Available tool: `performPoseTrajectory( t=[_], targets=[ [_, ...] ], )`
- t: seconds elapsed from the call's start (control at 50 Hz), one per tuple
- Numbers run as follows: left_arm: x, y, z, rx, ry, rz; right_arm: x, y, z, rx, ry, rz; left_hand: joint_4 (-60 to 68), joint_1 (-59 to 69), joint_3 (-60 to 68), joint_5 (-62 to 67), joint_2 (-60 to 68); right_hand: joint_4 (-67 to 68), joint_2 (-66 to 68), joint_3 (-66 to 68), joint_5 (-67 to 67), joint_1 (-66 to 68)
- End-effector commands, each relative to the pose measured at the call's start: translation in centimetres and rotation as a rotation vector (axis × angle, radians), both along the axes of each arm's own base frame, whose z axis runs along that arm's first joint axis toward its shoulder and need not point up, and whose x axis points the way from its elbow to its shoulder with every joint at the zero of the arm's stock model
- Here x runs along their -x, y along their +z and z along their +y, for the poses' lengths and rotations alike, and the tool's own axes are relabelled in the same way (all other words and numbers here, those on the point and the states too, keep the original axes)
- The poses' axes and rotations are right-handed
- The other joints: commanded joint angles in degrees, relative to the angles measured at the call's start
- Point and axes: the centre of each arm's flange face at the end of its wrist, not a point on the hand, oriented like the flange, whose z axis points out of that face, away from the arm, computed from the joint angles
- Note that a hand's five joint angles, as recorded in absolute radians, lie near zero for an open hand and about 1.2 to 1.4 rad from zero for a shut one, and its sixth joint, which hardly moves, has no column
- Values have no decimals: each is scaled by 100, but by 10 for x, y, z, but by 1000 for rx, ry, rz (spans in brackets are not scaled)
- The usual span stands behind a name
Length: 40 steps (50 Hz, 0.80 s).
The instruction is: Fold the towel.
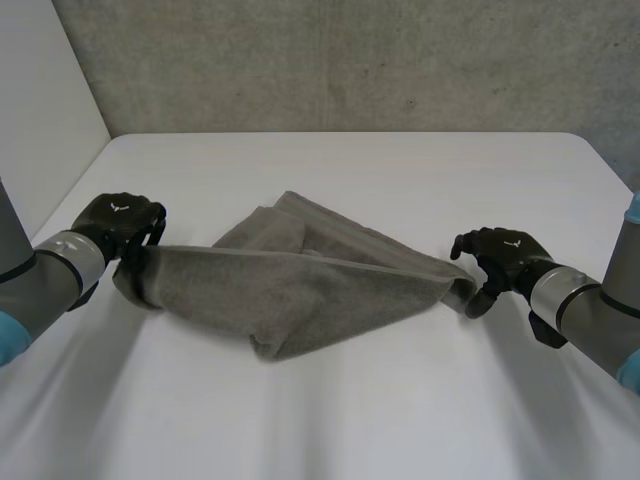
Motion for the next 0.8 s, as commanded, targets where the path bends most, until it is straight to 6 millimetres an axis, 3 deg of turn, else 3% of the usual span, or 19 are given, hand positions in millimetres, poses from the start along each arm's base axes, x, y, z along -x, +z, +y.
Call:
performPoseTrajectory(
  t=[0.02, 0.2, 0.36, 0.4, 0.48, 0.52, 0.54, 0.56, 0.64, 0.76, 0.78, 0.8],
  targets=[
    [1, 6, 6, 12, -4, 2, -2, -8, -4, -41, -27, -47, -732, -388, -843, -1550, -681, -74, -135, -121, 86, -118],
    [0, 11, 7, 23, -3, 5, -3, -12, -15, -37, -43, -58, -732, -388, -843, -1550, -681, 61, -1, 13, 221, 17],
    [0, 13, 9, 28, -3, 9, -5, -21, -33, -19, -80, -39, -732, -388, -843, -1550, -681, 1037, 975, 989, 1197, 992],
    [0, 14, 9, 27, 2, 26, -9, -24, -37, -15, -86, -34, -732, -388, -843, -1550, -681, 2009, 1947, 1961, 2169, 1964],
    [0, 14, 9, 18, 10, 49, -17, -26, -36, -15, -67, -33, -732, -388, -843, -1550, -681, 2702, 2640, 2654, 2862, 2657],
    [-1, 14, 9, 13, 18, 67, -22, -25, -35, -12, -57, -42, -732, -388, -843, -1550, -681, 4458, 4397, 4411, 4619, 4414],
    [-1, 14, 9, 13, 18, 67, -22, -25, -35, -12, -57, -42, -732, -388, -843, -1550, -681, 4468, 4406, 4420, 4628, 4424],
    [-1, 15, 8, 14, 18, 72, -23, -24, -35, -12, -59, -52, -732, -388, -843, -1550, -681, 5362, 5300, 5314, 5522, 5317],
    [-1, 18, 8, 26, 18, 75, -23, -19, -38, -10, -71, -78, -732, -388, -843, -1550, -681, 5371, 5309, 5323, 5531, 5326],
    [0, 31, 8, 67, 23, 108, -24, 6, -38, 30, -68, -124, -732, -388, -843, -1550, -681, 5371, 5309, 5323, 5531, 5326],
    [0, 33, 8, 73, 26, 119, -25, 10, -36, 32, -63, -126, -732, -388, -843, -1550, -681, 4111, 4049, 4063, 4271, 4066],
    [0, 33, 8, 73, 26, 119, -25, 10, -36, 32, -63, -126, -732, -388, -843, -1550, -681, 4098, 4036, 4051, 4258, 4054]
  ],
)
